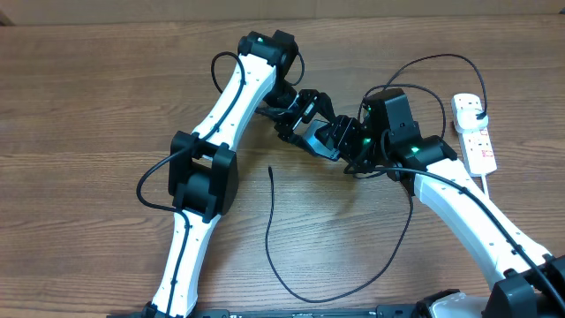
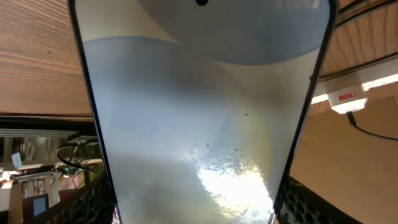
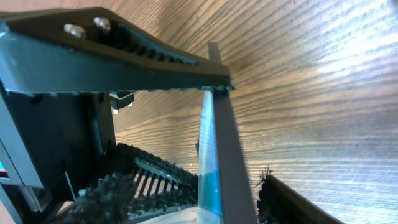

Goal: Plug charger to phone and switch on socket
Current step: 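Bring the right gripper to the phone and close on its edge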

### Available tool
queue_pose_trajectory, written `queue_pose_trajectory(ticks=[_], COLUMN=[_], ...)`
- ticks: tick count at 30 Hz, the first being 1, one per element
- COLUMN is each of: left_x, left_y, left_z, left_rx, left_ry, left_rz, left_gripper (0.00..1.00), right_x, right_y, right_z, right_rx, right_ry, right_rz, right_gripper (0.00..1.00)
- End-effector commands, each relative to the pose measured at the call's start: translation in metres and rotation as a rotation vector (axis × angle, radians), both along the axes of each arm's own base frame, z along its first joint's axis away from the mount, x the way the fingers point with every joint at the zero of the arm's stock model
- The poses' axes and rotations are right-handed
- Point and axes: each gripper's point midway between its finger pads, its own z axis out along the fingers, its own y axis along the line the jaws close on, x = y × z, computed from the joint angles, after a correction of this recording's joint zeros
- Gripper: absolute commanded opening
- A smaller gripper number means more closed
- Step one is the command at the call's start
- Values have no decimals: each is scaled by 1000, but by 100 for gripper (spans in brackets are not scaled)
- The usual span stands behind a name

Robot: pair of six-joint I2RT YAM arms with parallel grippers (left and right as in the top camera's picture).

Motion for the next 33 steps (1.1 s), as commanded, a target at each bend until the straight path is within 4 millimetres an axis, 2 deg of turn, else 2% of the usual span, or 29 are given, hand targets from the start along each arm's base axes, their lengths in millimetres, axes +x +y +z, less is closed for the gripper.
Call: queue_pose_trajectory(ticks=[1, 9, 20, 33], left_x=[1, 0, -3, -3], left_y=[-11, -14, -19, -19], left_z=[12, 13, 19, 19], left_rx=[-55, -61, -93, -92], left_ry=[-2, -1, 29, 28], left_rz=[3, -1, 10, 9], left_gripper=[4, 4, 4, 4], right_x=[2, 2, 5, 5], right_y=[0, -1, -5, -6], right_z=[2, 2, 0, 0], right_rx=[-9, -13, -36, -42], right_ry=[-9, -8, -17, -19], right_rz=[-9, -10, -25, -29], right_gripper=[58, 47, 45, 29])
